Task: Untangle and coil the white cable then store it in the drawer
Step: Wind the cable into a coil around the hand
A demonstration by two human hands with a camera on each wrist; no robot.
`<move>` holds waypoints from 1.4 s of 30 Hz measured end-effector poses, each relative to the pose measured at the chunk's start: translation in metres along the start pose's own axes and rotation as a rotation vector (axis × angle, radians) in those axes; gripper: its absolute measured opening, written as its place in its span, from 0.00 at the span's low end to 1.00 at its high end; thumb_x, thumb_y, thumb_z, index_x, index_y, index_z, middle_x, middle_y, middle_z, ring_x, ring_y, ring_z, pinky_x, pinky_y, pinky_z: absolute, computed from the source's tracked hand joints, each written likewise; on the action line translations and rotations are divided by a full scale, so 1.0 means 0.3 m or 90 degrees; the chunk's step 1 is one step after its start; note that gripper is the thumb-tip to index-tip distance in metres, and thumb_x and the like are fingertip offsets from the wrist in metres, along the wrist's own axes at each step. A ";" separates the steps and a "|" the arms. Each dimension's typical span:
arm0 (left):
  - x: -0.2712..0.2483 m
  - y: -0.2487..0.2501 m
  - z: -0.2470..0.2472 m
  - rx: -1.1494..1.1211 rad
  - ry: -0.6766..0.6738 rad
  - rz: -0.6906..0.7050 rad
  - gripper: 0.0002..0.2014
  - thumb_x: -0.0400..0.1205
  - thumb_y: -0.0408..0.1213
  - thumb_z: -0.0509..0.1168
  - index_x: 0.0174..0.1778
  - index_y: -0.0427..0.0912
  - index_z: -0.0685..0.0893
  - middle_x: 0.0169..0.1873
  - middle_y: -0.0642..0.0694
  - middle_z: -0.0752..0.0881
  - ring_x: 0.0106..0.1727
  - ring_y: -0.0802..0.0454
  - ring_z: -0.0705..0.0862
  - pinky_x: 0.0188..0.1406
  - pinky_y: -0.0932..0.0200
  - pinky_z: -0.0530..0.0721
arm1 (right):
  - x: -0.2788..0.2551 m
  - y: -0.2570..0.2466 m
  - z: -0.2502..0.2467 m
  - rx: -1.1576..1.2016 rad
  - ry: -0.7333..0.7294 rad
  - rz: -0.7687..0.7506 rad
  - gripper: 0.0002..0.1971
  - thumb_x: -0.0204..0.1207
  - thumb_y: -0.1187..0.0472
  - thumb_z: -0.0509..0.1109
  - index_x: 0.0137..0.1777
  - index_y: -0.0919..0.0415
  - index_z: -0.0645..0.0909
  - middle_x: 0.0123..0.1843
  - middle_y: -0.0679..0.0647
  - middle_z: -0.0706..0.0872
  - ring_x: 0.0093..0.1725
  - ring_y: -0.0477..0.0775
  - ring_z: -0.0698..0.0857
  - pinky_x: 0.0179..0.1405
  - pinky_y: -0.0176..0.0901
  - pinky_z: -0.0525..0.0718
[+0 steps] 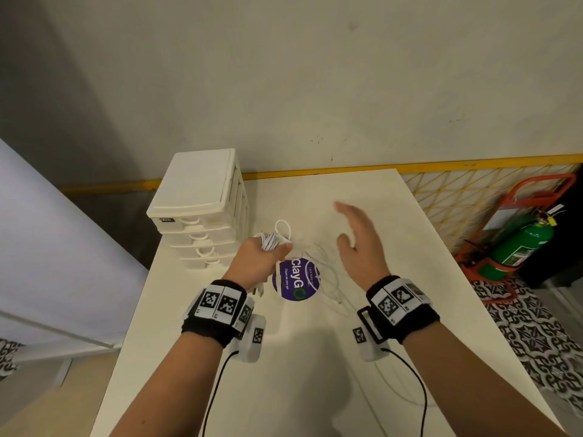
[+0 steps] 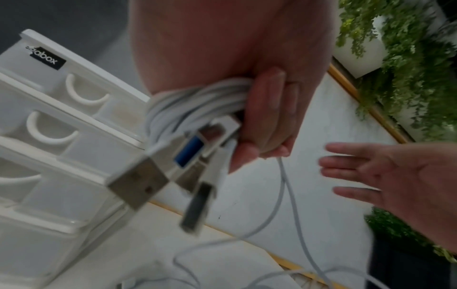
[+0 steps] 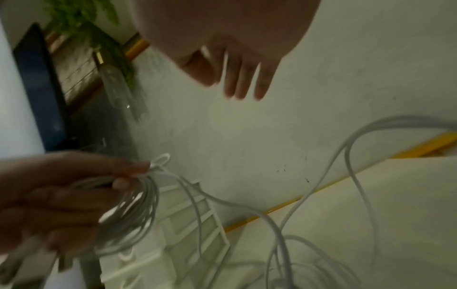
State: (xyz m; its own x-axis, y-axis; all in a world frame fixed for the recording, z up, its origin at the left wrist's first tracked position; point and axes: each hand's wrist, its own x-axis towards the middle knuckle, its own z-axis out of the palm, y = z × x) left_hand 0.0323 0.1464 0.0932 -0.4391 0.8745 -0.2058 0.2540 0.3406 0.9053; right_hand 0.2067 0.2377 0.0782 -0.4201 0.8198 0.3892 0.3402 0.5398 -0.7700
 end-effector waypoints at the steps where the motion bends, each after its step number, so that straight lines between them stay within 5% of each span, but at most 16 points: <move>1: -0.003 0.006 0.002 -0.011 -0.012 0.000 0.13 0.78 0.42 0.70 0.32 0.41 0.77 0.15 0.50 0.73 0.12 0.58 0.68 0.16 0.65 0.69 | -0.007 0.000 0.015 -0.057 -0.100 -0.024 0.29 0.76 0.67 0.63 0.77 0.54 0.64 0.77 0.52 0.70 0.76 0.44 0.64 0.76 0.39 0.60; 3: -0.009 0.018 0.009 -0.035 -0.040 0.009 0.16 0.78 0.41 0.70 0.28 0.42 0.74 0.14 0.49 0.72 0.12 0.56 0.67 0.16 0.64 0.67 | -0.019 0.019 0.052 -0.154 -0.252 -0.053 0.30 0.77 0.58 0.66 0.78 0.53 0.62 0.80 0.50 0.67 0.80 0.48 0.59 0.81 0.46 0.54; 5: -0.015 0.033 0.016 -0.049 -0.056 0.020 0.17 0.78 0.40 0.70 0.27 0.42 0.73 0.12 0.52 0.71 0.12 0.57 0.66 0.16 0.63 0.66 | -0.025 0.035 0.080 -0.116 -0.284 -0.035 0.22 0.78 0.56 0.66 0.73 0.53 0.72 0.72 0.53 0.79 0.75 0.52 0.71 0.80 0.51 0.58; 8: -0.008 0.046 0.008 -0.012 -0.018 0.034 0.16 0.78 0.42 0.71 0.29 0.43 0.73 0.12 0.54 0.72 0.11 0.61 0.67 0.14 0.67 0.67 | -0.033 0.042 0.076 0.063 -0.256 0.073 0.10 0.80 0.59 0.64 0.55 0.55 0.85 0.42 0.44 0.89 0.45 0.45 0.84 0.56 0.42 0.78; 11: 0.007 0.038 -0.016 0.061 0.045 0.050 0.19 0.77 0.46 0.72 0.31 0.44 0.69 0.19 0.50 0.72 0.12 0.61 0.67 0.13 0.69 0.67 | -0.030 0.074 0.053 0.078 -0.210 0.106 0.07 0.78 0.58 0.67 0.49 0.52 0.87 0.30 0.34 0.85 0.34 0.37 0.81 0.42 0.32 0.78; 14: 0.011 0.031 -0.047 0.098 0.070 0.044 0.18 0.77 0.48 0.71 0.33 0.42 0.72 0.22 0.48 0.75 0.18 0.56 0.71 0.16 0.68 0.69 | -0.025 0.126 0.012 -0.043 -0.224 0.070 0.08 0.77 0.54 0.67 0.50 0.54 0.87 0.42 0.45 0.89 0.42 0.46 0.83 0.45 0.38 0.79; 18: 0.038 0.023 -0.091 0.017 0.125 0.004 0.23 0.76 0.50 0.71 0.54 0.33 0.79 0.26 0.46 0.78 0.23 0.53 0.76 0.21 0.62 0.76 | -0.051 0.219 -0.048 -0.160 -0.229 0.109 0.11 0.78 0.51 0.66 0.52 0.54 0.87 0.48 0.54 0.90 0.46 0.53 0.84 0.49 0.47 0.80; 23: 0.056 0.018 -0.077 0.103 0.163 0.039 0.19 0.76 0.49 0.71 0.32 0.42 0.70 0.29 0.43 0.78 0.33 0.44 0.78 0.33 0.56 0.75 | -0.027 0.221 -0.080 -0.317 -0.266 0.194 0.19 0.74 0.43 0.67 0.59 0.52 0.83 0.50 0.53 0.87 0.52 0.56 0.83 0.56 0.51 0.79; 26: 0.045 0.036 -0.046 0.144 0.145 0.045 0.18 0.77 0.47 0.70 0.31 0.45 0.68 0.30 0.43 0.78 0.33 0.45 0.78 0.29 0.56 0.74 | -0.004 0.173 -0.076 -0.227 -0.312 0.205 0.49 0.60 0.39 0.77 0.79 0.51 0.59 0.73 0.56 0.72 0.74 0.57 0.69 0.73 0.57 0.69; 29: 0.028 0.054 -0.003 0.147 0.103 0.065 0.19 0.77 0.46 0.70 0.30 0.45 0.66 0.27 0.44 0.75 0.27 0.49 0.74 0.26 0.57 0.72 | 0.015 0.076 -0.053 -0.114 -0.265 0.107 0.58 0.57 0.42 0.81 0.81 0.49 0.47 0.82 0.52 0.60 0.80 0.53 0.58 0.80 0.50 0.60; 31: 0.027 0.053 0.019 0.134 0.078 0.071 0.20 0.76 0.47 0.71 0.31 0.44 0.66 0.26 0.45 0.73 0.26 0.50 0.72 0.27 0.56 0.72 | 0.019 0.021 -0.023 -0.083 -0.279 0.064 0.52 0.63 0.47 0.79 0.81 0.49 0.49 0.82 0.50 0.61 0.80 0.49 0.59 0.79 0.44 0.58; 33: 0.024 0.054 0.029 0.134 0.057 0.068 0.21 0.75 0.49 0.72 0.32 0.43 0.67 0.25 0.46 0.72 0.24 0.51 0.72 0.26 0.57 0.72 | 0.017 0.011 0.002 -0.013 -0.339 0.076 0.38 0.70 0.52 0.76 0.78 0.50 0.62 0.74 0.55 0.75 0.73 0.52 0.74 0.76 0.48 0.68; 35: 0.018 0.055 0.024 0.123 0.027 0.064 0.21 0.75 0.50 0.72 0.31 0.43 0.67 0.21 0.49 0.72 0.18 0.57 0.71 0.20 0.62 0.70 | 0.011 0.013 0.006 0.125 -0.363 0.144 0.23 0.72 0.57 0.74 0.67 0.52 0.77 0.50 0.57 0.89 0.46 0.52 0.88 0.54 0.54 0.85; 37: 0.002 0.052 0.013 0.091 -0.069 0.056 0.21 0.75 0.51 0.72 0.30 0.42 0.71 0.16 0.52 0.73 0.13 0.61 0.70 0.19 0.64 0.71 | 0.014 0.018 -0.007 0.145 -0.337 0.178 0.15 0.71 0.59 0.75 0.58 0.54 0.83 0.35 0.53 0.85 0.24 0.45 0.81 0.33 0.48 0.83; 39: -0.020 0.038 0.008 0.116 -0.193 0.039 0.19 0.75 0.51 0.72 0.28 0.43 0.75 0.12 0.54 0.74 0.14 0.61 0.72 0.18 0.66 0.72 | 0.028 0.013 -0.018 0.083 -0.324 0.135 0.11 0.70 0.57 0.75 0.52 0.53 0.86 0.32 0.51 0.83 0.22 0.41 0.78 0.31 0.44 0.81; 42: -0.045 -0.002 0.008 0.090 -0.283 -0.004 0.16 0.76 0.47 0.73 0.28 0.43 0.77 0.14 0.51 0.74 0.16 0.54 0.71 0.21 0.63 0.71 | 0.048 -0.006 -0.035 0.062 -0.309 0.080 0.05 0.64 0.52 0.79 0.41 0.47 0.90 0.40 0.49 0.91 0.41 0.43 0.87 0.47 0.41 0.84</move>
State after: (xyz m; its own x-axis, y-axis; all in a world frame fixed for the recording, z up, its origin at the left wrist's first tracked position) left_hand 0.0401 0.1351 0.0944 -0.0375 0.9251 -0.3779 0.3818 0.3628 0.8501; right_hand 0.2089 0.2504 0.0904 -0.7309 0.6819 0.0290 0.3433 0.4040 -0.8479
